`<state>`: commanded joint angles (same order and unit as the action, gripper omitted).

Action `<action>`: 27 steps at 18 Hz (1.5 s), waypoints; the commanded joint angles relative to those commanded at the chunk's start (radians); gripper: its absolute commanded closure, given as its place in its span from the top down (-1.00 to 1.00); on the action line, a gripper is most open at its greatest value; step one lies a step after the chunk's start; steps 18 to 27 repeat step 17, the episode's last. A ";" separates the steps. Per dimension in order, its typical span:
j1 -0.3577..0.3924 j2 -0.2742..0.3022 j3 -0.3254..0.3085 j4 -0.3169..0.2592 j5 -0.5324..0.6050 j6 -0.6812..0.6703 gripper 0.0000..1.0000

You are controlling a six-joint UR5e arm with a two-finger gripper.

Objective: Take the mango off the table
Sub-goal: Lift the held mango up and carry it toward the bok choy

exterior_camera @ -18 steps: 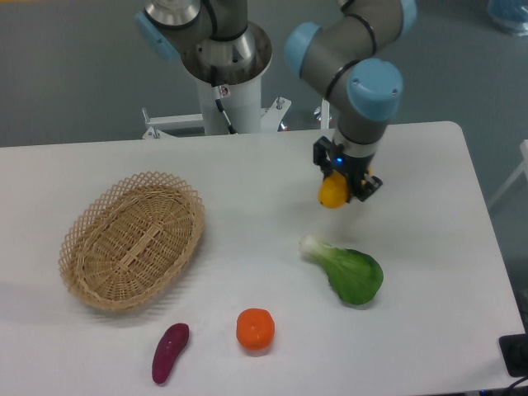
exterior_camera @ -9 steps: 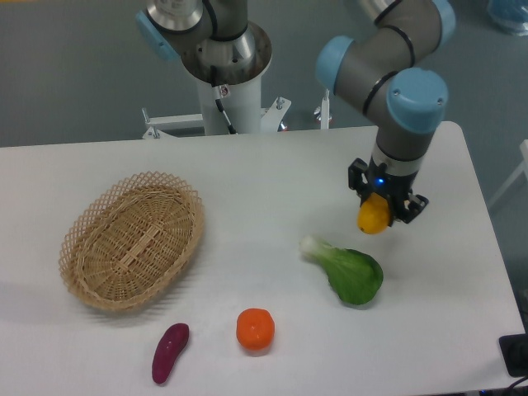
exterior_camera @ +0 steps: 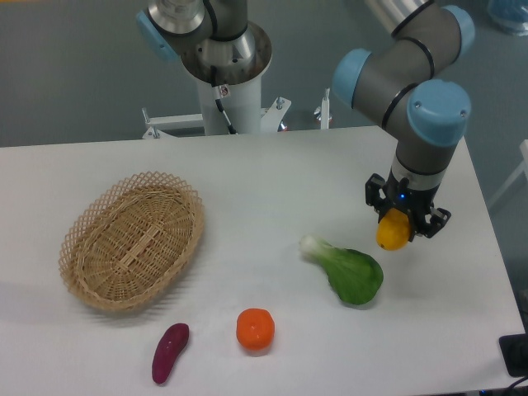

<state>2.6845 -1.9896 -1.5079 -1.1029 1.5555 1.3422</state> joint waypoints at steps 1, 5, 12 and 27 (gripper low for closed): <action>0.000 0.000 0.000 0.000 0.002 0.000 -0.47; -0.002 0.002 -0.002 0.002 0.003 -0.005 -0.47; -0.002 0.002 -0.009 0.005 0.009 -0.003 -0.47; -0.002 0.005 -0.012 0.003 0.008 -0.003 -0.47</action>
